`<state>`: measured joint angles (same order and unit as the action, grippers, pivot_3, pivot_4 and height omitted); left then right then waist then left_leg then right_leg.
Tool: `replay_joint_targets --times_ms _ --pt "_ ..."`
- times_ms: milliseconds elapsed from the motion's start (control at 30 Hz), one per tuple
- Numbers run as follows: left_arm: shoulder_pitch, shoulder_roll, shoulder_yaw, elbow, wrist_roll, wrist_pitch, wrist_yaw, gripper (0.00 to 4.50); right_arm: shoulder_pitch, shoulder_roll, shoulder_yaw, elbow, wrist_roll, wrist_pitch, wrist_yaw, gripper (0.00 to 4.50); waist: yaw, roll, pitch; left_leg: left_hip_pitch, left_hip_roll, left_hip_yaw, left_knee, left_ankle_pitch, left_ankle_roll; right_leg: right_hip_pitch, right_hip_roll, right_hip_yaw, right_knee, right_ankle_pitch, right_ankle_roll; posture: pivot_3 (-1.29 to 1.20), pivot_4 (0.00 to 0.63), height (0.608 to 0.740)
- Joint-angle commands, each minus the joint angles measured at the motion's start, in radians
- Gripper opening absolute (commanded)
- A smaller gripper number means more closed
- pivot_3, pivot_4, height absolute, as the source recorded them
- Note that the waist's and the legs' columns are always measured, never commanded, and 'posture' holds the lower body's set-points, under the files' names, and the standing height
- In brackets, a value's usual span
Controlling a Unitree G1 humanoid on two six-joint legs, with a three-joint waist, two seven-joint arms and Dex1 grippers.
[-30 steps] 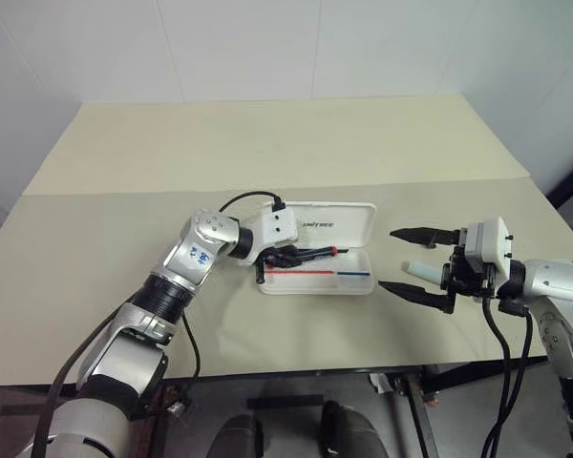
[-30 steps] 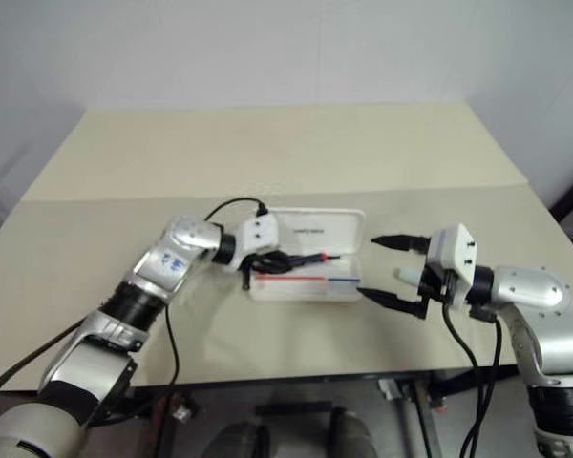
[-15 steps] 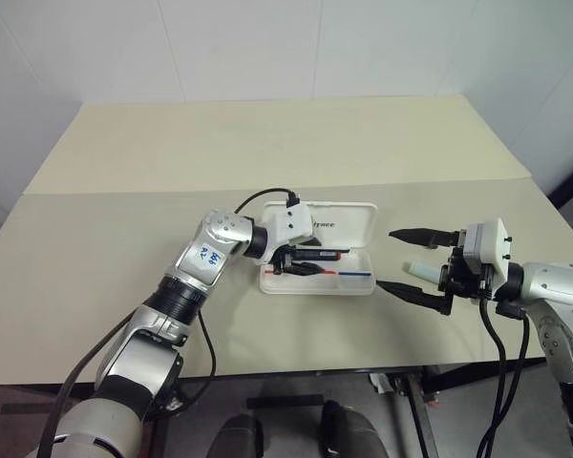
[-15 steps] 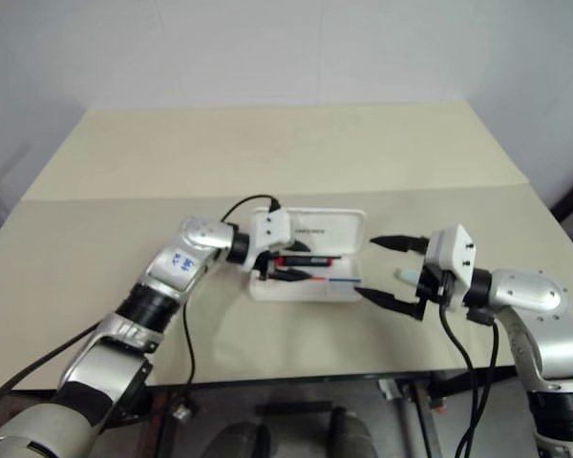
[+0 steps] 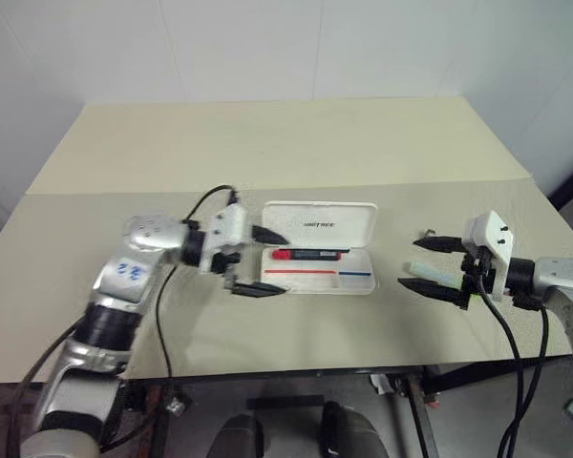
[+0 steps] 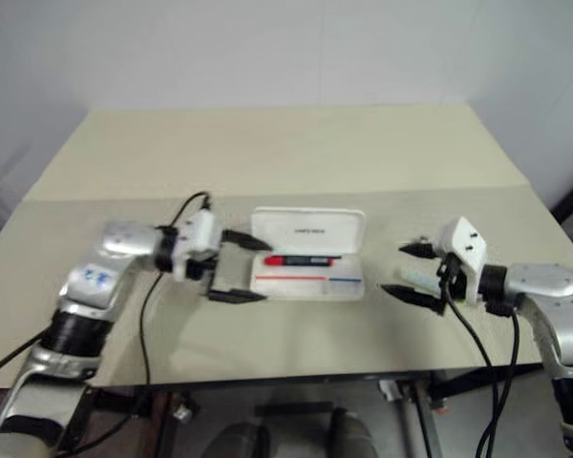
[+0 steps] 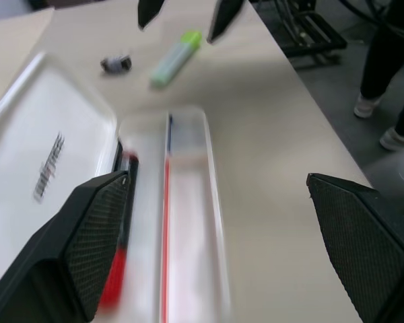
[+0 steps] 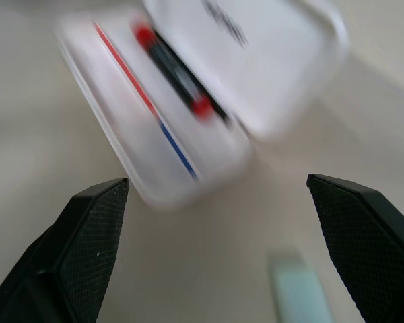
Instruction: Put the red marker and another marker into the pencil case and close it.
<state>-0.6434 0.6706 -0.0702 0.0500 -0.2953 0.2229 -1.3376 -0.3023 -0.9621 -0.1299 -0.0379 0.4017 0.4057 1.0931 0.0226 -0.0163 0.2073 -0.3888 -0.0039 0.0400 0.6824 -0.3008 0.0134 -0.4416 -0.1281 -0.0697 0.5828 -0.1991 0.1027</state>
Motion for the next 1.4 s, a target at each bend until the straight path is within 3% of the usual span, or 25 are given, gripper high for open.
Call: replay_joint_targets --times_ms 33,200,567,733,933,967,1100,1400 --pt "0.03 0.075 0.085 -0.024 -0.06 -0.038 -0.053 4.48 -0.043 -0.04 0.027 0.077 -0.056 -0.013 0.029 4.5 -0.001 0.0 0.0 0.0 0.0 0.0 0.0 0.0 0.0 0.0 0.0 0.0 -0.001 0.0 0.0 0.0 0.15 0.74" --pt "0.055 0.121 0.139 0.0 -0.07 -0.071 -0.051 4.48 -0.117 -0.041 0.082 0.213 -0.122 -0.108 0.105 4.5 0.001 0.0 0.0 0.0 0.0 0.001 0.0 0.0 0.0 0.0 0.0 0.0 -0.001 0.0 0.0 0.0 0.15 0.74" --pt "0.118 0.14 0.216 -0.053 -0.113 -0.09 0.007 4.48 -0.361 -0.006 0.258 0.758 -0.346 -0.381 0.248 4.5 -0.013 0.0 0.0 0.0 -0.001 0.002 -0.001 0.0 0.0 0.0 0.001 0.0 0.001 0.001 0.001 0.0 0.15 0.74" --pt "0.138 0.137 0.214 -0.085 -0.136 -0.08 0.027 4.5 -0.41 0.017 0.271 0.852 -0.369 -0.418 0.276 3.27 -0.018 0.0 0.0 0.002 0.0 0.002 0.0 0.0 0.0 0.004 0.0 0.0 -0.001 0.002 0.002 0.0 0.15 0.74" --pt "0.131 0.132 0.196 -0.081 -0.142 -0.081 0.027 4.5 -0.413 0.037 0.264 0.836 -0.362 -0.415 0.289 1.25 -0.027 0.0 0.0 0.006 0.002 0.001 0.0 0.0 0.001 0.011 0.0 0.0 -0.01 0.004 0.003 0.0 0.15 0.74" --pt "0.128 0.13 0.193 -0.078 -0.141 -0.082 0.027 4.5 -0.411 0.039 0.259 0.833 -0.36 -0.416 0.283 1.09 -0.027 0.0 0.0 0.006 0.002 0.001 0.0 0.0 0.001 0.011 0.0 0.0 -0.01 0.004 0.003 0.0 0.15 0.74" --pt "0.118 0.125 0.185 -0.067 -0.14 -0.086 0.023 4.5 -0.418 0.04 0.238 0.787 -0.342 -0.418 0.266 1.09 -0.027 0.0 0.0 0.007 0.002 0.002 0.0 0.0 0.0 0.011 0.0 0.0 -0.009 0.004 0.002 0.0 0.15 0.74" --pt "0.131 0.13 0.181 -0.029 -0.126 -0.115 0.018 4.5 -0.406 0.093 0.248 0.258 -0.218 -0.137 0.277 1.09 -0.034 0.001 0.001 0.007 0.005 0.003 -0.001 -0.001 -0.002 0.007 0.002 0.002 -0.005 0.005 0.002 0.0 0.15 0.74"
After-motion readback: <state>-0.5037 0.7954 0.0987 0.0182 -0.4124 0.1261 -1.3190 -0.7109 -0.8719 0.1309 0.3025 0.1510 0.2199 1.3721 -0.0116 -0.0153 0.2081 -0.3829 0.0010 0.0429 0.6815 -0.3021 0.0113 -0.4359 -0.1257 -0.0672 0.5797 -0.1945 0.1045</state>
